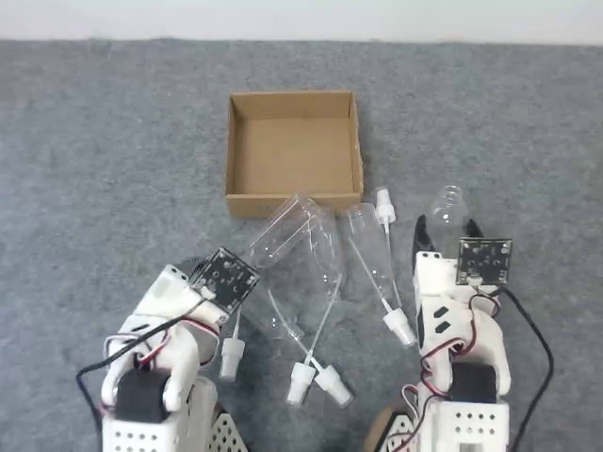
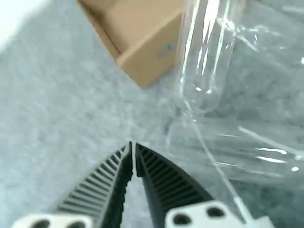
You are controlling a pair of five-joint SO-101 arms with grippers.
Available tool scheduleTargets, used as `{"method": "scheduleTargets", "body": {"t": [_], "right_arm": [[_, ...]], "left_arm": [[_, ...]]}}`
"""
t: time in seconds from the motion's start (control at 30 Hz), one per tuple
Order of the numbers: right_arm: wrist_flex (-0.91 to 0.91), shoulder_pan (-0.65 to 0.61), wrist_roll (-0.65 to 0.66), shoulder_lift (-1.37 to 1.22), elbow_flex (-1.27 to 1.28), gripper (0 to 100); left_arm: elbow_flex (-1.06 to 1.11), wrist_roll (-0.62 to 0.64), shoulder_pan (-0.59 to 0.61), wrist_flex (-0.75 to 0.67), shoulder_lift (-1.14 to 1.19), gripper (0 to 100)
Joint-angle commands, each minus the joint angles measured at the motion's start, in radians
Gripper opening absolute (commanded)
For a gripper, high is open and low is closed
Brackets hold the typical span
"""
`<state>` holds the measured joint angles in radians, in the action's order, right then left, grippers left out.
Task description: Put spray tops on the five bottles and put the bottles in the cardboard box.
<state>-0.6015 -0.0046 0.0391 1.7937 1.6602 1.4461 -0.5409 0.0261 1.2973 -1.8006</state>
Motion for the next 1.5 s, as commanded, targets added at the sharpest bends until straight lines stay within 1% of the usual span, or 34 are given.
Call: {"method": "scheduleTargets", "body": {"t": [0.0,0.07,0.17,0.23,0.3,0.4,0.5,0.6,0.77,0.93,1.17,1.3,1.37,1.47], "right_arm": [[0.031,0.045,-0.012,0.022,0.0,0.6],[0.031,0.054,-0.012,0.022,-0.003,0.6],[0.033,0.079,-0.014,0.022,-0.008,0.6],[0.056,0.107,-0.043,0.022,-0.008,0.6],[0.073,0.15,-0.103,0.022,-0.005,0.6],[0.076,0.191,-0.149,0.022,-0.006,0.6],[0.09,0.202,-0.15,0.022,-0.006,0.6],[0.097,0.228,-0.153,0.022,-0.006,0.6],[0.11,0.28,-0.155,0.022,-0.008,0.6],[0.113,0.28,-0.155,0.022,-0.008,0.6],[0.128,0.282,-0.155,0.022,-0.006,0.6],[0.128,0.282,-0.155,0.022,-0.006,0.6],[0.128,0.283,-0.153,0.022,-0.006,0.6],[0.128,0.289,-0.153,0.022,-0.005,0.6]], "left_arm": [[-0.119,-0.031,-0.002,0.011,-0.021,2],[-0.139,-0.032,-0.002,0.014,-0.02,3],[-0.145,-0.032,-0.002,0.015,-0.02,10],[-0.148,-0.032,-0.002,0.015,-0.02,12],[-0.148,-0.032,-0.002,0.014,-0.02,12],[-0.148,-0.037,-0.023,0.015,-0.02,12],[-0.15,-0.092,-0.089,0.058,-0.02,12],[-0.157,-0.115,-0.13,0.072,-0.018,12],[-0.159,-0.178,-0.137,0.078,-0.018,12],[-0.159,-0.222,-0.138,0.083,-0.018,17],[-0.225,-0.229,-0.138,0.087,-0.011,18],[-0.298,-0.229,-0.14,0.087,0.117,18],[-0.332,-0.229,-0.167,0.092,0.207,18],[-0.394,-0.229,-0.239,0.144,0.31,18]]}}
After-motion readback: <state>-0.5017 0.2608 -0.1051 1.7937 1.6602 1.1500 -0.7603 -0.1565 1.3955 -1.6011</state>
